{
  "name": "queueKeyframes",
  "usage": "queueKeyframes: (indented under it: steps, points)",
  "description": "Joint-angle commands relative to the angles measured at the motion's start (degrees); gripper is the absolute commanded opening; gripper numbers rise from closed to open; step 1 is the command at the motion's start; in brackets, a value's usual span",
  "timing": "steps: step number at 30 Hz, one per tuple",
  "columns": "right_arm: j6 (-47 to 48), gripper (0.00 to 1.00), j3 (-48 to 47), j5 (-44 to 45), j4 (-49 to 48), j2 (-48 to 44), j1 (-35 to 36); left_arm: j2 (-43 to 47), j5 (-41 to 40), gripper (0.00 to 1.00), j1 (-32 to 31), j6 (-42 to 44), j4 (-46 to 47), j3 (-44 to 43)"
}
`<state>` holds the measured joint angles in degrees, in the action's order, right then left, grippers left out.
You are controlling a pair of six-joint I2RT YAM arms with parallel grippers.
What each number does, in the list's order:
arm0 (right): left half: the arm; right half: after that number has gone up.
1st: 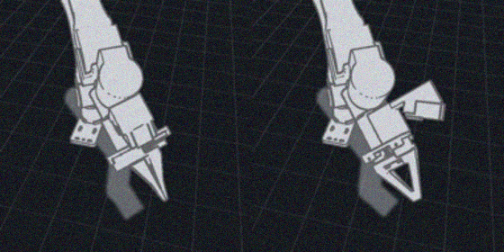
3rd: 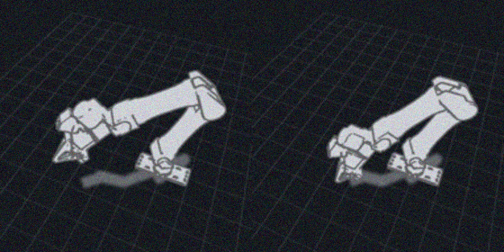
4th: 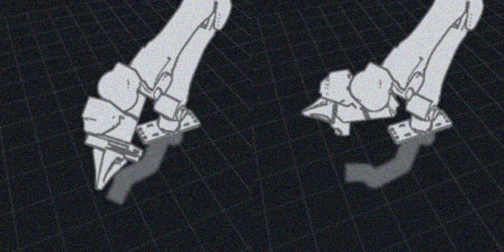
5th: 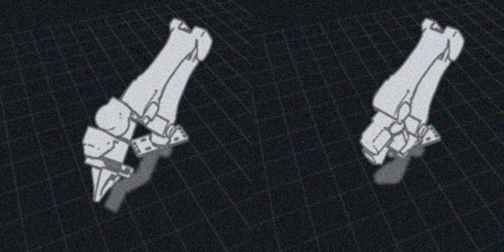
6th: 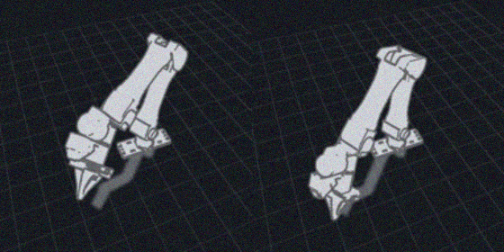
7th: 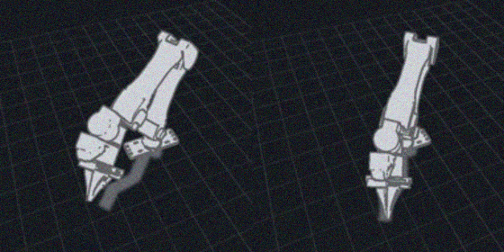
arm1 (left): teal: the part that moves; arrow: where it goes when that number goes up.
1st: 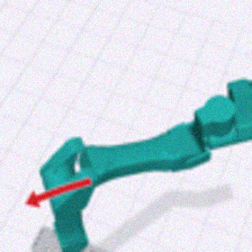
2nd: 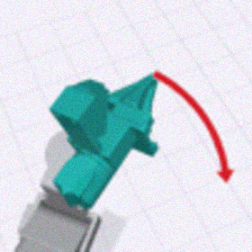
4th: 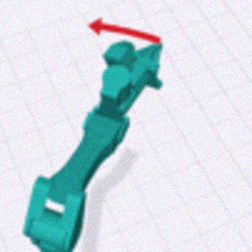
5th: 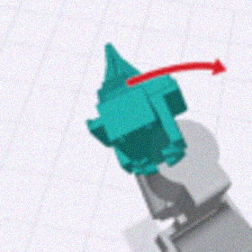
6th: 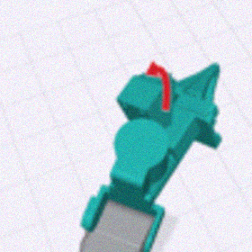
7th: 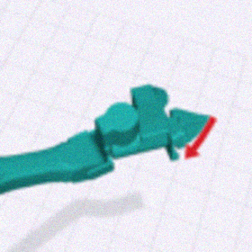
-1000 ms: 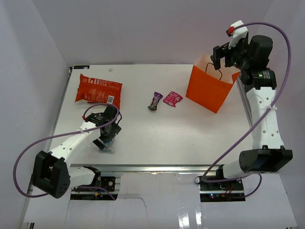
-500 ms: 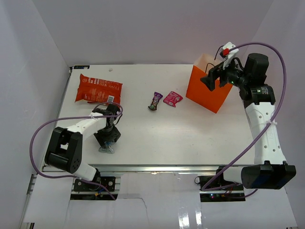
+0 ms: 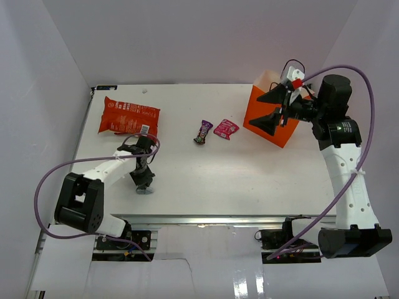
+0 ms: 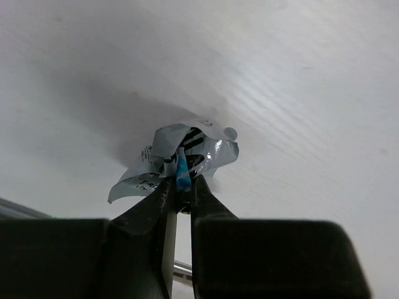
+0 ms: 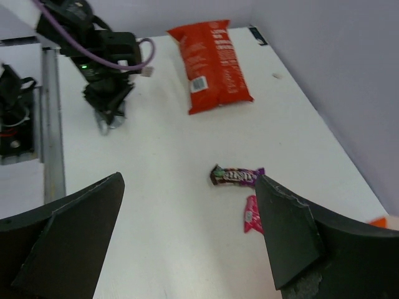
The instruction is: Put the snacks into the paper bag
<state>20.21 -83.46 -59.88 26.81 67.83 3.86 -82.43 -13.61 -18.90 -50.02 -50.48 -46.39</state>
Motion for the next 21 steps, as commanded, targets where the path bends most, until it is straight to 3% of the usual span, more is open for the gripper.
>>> queueKeyframes:
  steps: [1,5,7,8,10,11,13,15,21]
  points:
    - [5.4,0.91,1.3,-6.1,3.5,0.2,5.9,6.1,6.9,0.05,0.0,4.9,9.1,-0.5]
    - [21.1,0.91,2.5,-2.4,15.5,3.0,17.7,12.6,22.8,0.04,0.0,12.7,21.5,0.2]
    - [28.0,0.91,5.9,-1.9,18.4,3.9,22.8,15.9,36.4,0.06,-0.1,14.2,27.6,2.7]
    - [33.0,0.91,7.2,0.2,19.2,4.1,25.9,16.6,41.9,0.06,-0.1,14.9,34.8,3.8]
    - [37.8,0.91,10.1,2.6,19.6,4.8,28.4,17.6,57.8,0.07,-0.1,14.0,43.4,7.9]
    - [39.9,0.91,10.9,4.3,19.4,5.0,30.0,17.6,61.7,0.07,-0.3,11.9,51.0,9.1]
    - [50.9,0.92,11.7,4.9,21.1,6.0,30.8,17.0,69.0,0.08,-0.6,10.0,56.9,11.7]
    - [66.1,0.9,12.9,5.9,24.2,6.9,31.2,16.3,71.3,0.08,-1.9,10.4,58.1,11.9]
    - [74.8,0.91,12.7,10.5,20.8,11.0,35.0,13.1,77.0,0.1,-5.4,10.6,57.7,10.3]
